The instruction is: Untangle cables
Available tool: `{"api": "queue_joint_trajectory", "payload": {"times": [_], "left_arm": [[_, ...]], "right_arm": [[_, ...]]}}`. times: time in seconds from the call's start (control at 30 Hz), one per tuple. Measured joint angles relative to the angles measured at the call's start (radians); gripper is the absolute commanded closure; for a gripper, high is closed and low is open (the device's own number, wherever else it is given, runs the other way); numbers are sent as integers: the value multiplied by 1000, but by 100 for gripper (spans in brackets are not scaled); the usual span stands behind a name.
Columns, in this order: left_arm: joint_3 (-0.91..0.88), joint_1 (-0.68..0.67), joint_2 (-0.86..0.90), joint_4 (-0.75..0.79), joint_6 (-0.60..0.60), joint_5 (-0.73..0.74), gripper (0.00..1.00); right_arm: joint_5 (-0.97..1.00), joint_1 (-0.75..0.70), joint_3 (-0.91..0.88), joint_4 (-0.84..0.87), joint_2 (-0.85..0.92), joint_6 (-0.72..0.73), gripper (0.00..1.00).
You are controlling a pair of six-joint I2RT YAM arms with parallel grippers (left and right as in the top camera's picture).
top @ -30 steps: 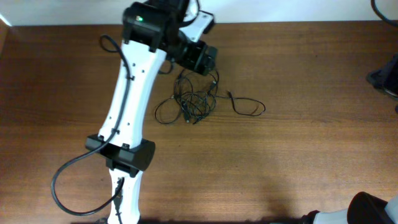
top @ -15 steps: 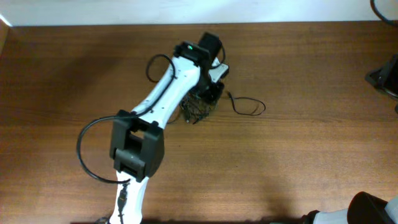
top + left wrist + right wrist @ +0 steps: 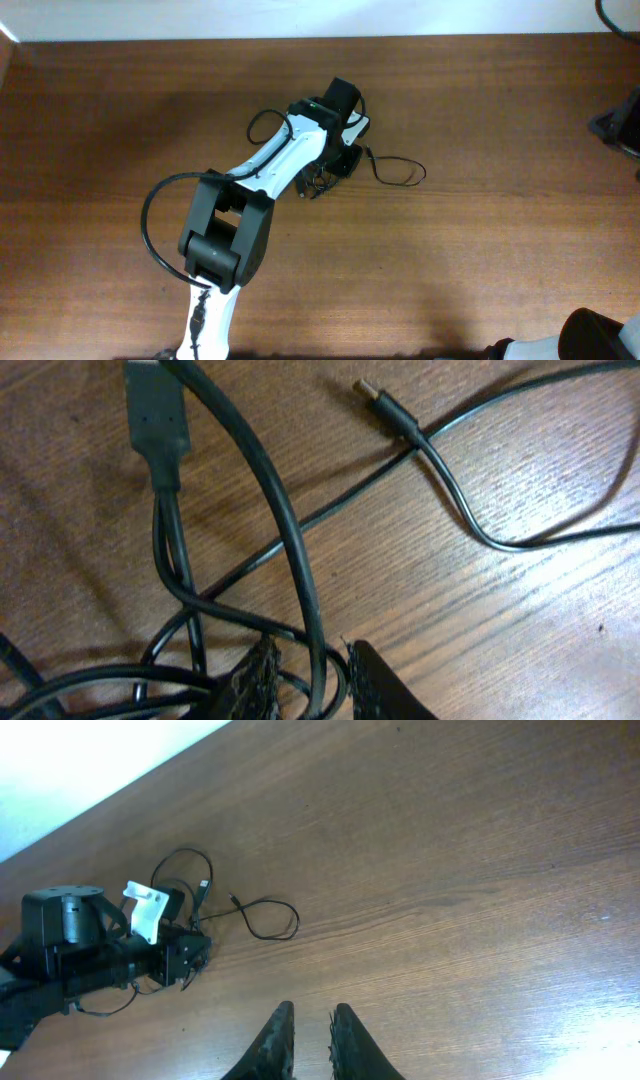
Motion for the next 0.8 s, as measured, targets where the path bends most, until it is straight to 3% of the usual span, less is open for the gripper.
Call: {"api": "queue_joint_trajectory", "payload": {"times": [0.13,0.17,0.23,0.37,0.43,0.57,0.63,0.8], "left_arm": [[-35,-4,0,27,0,0,73],[-48,-8,0,35,0,-1,76],[-84,-27,0,59,-2,-2,100],[-87,-63,0,21,-15,22,100],[-8,-46,-2,-63,-18,100,100],[442,90,-87,-172,-26,452,100],[586,135,-155,-178,-63,580,100],[690,184,-214,-157,-121,920,100]], "right_arm": [[0,0,0,0,0,0,86],[0,0,0,0,0,0,85],[0,0,0,0,0,0,85],[-1,0,0,0,0,0,86],[-4,3,-1,0,0,0,86],[-15,126,-60,23,2,0,86],[-21,204,-85,78,3,1,86],[-149,415,-101,238,29,34,85]]}}
